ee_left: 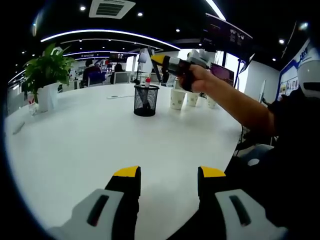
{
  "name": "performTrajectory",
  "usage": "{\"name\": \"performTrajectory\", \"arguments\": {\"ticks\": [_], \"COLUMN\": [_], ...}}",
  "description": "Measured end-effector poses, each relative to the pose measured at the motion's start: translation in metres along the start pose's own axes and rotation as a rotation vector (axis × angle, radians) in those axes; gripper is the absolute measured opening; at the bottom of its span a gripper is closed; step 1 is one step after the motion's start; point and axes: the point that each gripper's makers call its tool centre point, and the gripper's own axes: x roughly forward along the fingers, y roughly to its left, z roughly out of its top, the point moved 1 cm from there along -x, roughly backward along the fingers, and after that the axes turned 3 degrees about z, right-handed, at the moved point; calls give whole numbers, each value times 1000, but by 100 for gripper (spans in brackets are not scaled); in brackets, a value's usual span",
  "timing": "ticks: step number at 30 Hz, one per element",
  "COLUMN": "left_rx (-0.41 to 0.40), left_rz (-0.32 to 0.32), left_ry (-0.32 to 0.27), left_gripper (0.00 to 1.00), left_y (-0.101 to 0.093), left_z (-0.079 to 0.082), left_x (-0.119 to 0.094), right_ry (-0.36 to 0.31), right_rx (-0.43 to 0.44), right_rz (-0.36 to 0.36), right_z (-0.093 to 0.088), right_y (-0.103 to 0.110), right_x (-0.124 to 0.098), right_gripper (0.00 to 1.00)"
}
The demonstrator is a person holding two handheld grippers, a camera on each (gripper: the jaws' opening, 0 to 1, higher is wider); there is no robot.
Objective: Place the scattered laser pointers and whiteboard markers into the pen holder and stack the scattered paper cups together
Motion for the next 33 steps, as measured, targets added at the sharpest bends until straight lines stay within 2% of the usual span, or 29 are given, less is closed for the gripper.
{"name": "performTrajectory", "arguments": {"ticks": [20,33], "left_rx": [-7,-10], "left_rz": [5,8], "left_ry": [5,6], "left_gripper": [47,47], "left_y": [1,2], "left_z": [-2,-3], "left_x": [-1,-1], "right_ry": [-3,30], "right_rx": [-37,-47], "right_rz": [14,30], "right_z": [-10,-25], "right_y": [2,9], "right_x": [9,9], "right_gripper": [20,20]}}
